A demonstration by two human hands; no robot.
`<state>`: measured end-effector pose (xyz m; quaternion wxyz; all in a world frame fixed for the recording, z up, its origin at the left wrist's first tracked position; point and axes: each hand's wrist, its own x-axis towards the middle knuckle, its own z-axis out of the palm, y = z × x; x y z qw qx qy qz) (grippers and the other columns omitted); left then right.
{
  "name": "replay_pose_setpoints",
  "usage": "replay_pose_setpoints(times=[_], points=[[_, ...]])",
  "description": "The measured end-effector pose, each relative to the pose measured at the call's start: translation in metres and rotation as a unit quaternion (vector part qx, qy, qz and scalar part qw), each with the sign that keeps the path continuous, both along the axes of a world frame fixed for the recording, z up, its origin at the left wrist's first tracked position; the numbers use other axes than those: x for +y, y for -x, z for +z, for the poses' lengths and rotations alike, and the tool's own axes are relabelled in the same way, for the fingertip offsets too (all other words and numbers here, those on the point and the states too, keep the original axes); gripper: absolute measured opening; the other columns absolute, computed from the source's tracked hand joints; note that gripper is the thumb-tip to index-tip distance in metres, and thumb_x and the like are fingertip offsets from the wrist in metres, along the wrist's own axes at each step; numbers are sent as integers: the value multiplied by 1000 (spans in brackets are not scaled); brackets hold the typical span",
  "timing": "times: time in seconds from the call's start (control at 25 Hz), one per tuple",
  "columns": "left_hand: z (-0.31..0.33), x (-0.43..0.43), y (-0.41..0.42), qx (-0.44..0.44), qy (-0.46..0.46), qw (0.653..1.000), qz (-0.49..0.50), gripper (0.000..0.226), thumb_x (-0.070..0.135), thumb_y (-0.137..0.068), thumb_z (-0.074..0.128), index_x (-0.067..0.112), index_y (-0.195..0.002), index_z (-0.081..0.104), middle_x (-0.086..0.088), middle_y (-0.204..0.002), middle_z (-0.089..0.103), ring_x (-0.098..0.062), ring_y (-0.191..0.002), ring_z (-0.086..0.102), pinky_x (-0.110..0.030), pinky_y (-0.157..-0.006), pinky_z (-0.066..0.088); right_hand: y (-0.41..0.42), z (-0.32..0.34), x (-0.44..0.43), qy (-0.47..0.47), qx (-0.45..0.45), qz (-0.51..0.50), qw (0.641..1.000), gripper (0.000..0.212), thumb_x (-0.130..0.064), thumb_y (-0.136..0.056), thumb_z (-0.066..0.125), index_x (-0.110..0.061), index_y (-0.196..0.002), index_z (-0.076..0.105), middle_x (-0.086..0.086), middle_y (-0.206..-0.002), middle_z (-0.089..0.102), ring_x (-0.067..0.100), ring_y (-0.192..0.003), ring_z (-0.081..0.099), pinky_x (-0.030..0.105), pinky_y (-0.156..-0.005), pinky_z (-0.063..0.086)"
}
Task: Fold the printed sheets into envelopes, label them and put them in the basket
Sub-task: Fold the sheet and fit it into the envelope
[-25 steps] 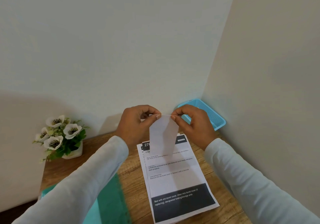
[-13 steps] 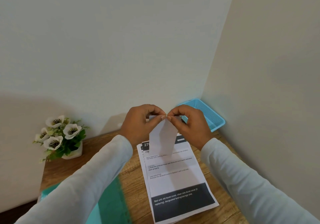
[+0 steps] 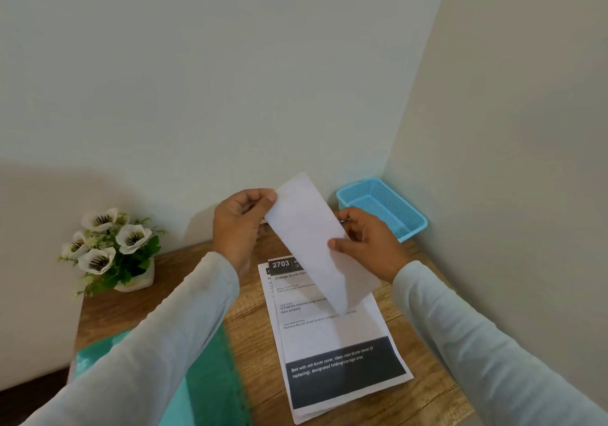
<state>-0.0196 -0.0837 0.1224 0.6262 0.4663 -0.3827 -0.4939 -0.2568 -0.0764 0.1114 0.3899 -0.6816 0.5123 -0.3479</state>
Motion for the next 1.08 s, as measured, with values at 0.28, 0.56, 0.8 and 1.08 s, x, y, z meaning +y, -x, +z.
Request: replay_pose_setpoints(times=[0.28, 0.56, 0.8, 1.08], points=[[-98, 22, -10, -145, -176, 974, -5, 4, 8, -91, 73, 12, -93, 71, -1, -96, 77, -26, -92, 73, -27, -62, 59, 19, -54, -5, -45, 139, -46, 988, 29, -19, -90, 76, -43, -101, 63, -17, -97, 66, -1, -89, 62, 16, -75, 44], [-145, 41, -18, -451, -186, 870, -75, 9, 28, -91, 75, 30, -95, 67, 10, -84, 69, -13, -82, 65, -35, -82, 59, 15, -97, -4, -94, 283, -11, 955, 26, -20, -95, 71, -36, -115, 64, -14, -97, 62, 9, -91, 61, 27, -85, 53], [-159, 36, -15, -658, -87, 737, -128, 38, 36, -100, 59, 38, -137, 50, 6, -136, 56, -18, -107, 62, -29, -92, 55, 12, -116, 4, -115, 332, 2, 936, 25, -21, -95, 69, -34, -116, 64, -13, -102, 60, 12, -94, 59, 27, -85, 50], [-167, 38, -29, -690, -14, 706, -158, 37, 37, -102, 55, 35, -139, 59, 9, -139, 54, -17, -122, 55, -27, -96, 51, 14, -121, 12, -110, 342, 2, 933, 25, -24, -95, 71, -31, -118, 63, -8, -113, 63, 12, -99, 59, 30, -92, 53]])
